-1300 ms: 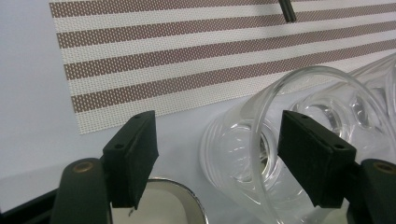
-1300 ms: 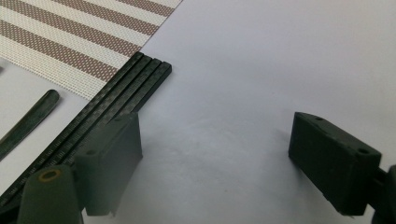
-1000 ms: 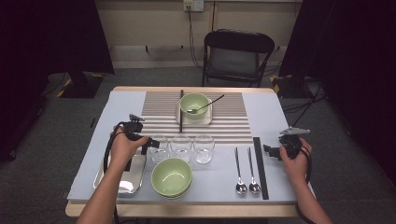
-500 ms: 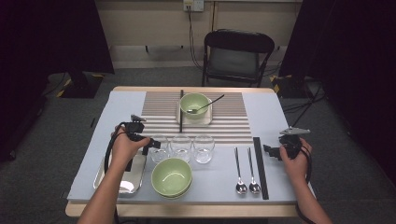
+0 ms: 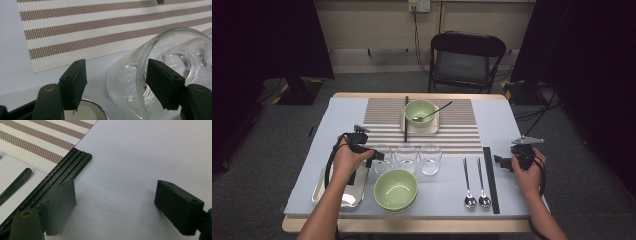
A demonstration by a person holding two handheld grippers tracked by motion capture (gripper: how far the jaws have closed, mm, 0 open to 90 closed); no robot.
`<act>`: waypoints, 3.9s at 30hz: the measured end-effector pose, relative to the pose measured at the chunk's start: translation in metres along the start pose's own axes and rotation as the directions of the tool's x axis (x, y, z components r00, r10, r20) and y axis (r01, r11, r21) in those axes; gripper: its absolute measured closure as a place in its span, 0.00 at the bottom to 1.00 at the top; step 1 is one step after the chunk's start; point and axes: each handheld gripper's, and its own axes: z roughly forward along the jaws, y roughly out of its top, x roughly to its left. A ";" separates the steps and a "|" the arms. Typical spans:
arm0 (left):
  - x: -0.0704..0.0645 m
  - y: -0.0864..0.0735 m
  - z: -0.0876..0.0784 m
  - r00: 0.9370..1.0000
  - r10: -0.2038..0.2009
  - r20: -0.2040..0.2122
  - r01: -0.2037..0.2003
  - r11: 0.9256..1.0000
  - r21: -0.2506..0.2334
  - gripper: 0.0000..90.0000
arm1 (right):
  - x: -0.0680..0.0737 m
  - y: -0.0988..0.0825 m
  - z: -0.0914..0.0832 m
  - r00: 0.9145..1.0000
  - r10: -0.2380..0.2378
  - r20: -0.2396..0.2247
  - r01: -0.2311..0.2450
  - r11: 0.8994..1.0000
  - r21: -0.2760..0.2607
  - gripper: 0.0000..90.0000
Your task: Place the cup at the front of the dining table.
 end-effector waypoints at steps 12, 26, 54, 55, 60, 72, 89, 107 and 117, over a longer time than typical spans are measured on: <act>0.002 -0.001 0.001 0.997 -0.070 -0.011 0.070 0.997 0.017 0.54 | 0.000 0.000 0.000 1.000 -0.002 0.000 0.002 1.000 -0.001 0.18; -0.005 0.003 0.001 0.992 -0.125 -0.024 0.127 0.990 0.058 0.81 | 0.000 0.000 0.000 1.000 -0.002 0.001 0.002 1.000 -0.001 0.18; 0.012 0.005 -0.010 0.979 -0.203 0.016 0.202 0.978 0.057 0.94 | 0.000 0.000 0.000 1.000 0.001 0.000 -0.001 1.000 0.000 0.18; 0.012 0.006 -0.011 0.980 -0.197 0.018 0.196 0.979 0.054 0.94 | 0.000 0.000 0.000 1.000 0.000 0.000 0.000 1.000 0.000 0.18; 0.014 0.008 -0.016 0.979 -0.200 0.029 0.199 0.980 0.024 0.94 | 0.000 0.000 0.000 1.000 0.000 0.000 0.000 1.000 0.000 0.18; 0.015 0.012 -0.026 0.976 -0.216 0.040 0.218 0.974 -0.061 0.94 | 0.000 0.000 0.000 1.000 0.000 0.000 0.000 1.000 0.000 0.18; 0.015 0.018 -0.032 0.978 -0.208 0.013 0.208 0.974 -0.093 0.95 | 0.000 0.000 0.000 1.000 0.000 0.001 0.000 1.000 0.000 0.18; 0.016 0.023 -0.032 0.976 -0.216 0.009 0.216 0.973 -0.078 0.95 | 0.000 0.000 0.000 1.000 0.000 0.000 0.000 1.000 0.000 0.18; 0.018 0.025 -0.030 0.975 -0.220 0.015 0.220 0.972 -0.076 0.95 | 0.000 0.000 0.000 1.000 0.001 0.000 -0.001 1.000 0.000 0.18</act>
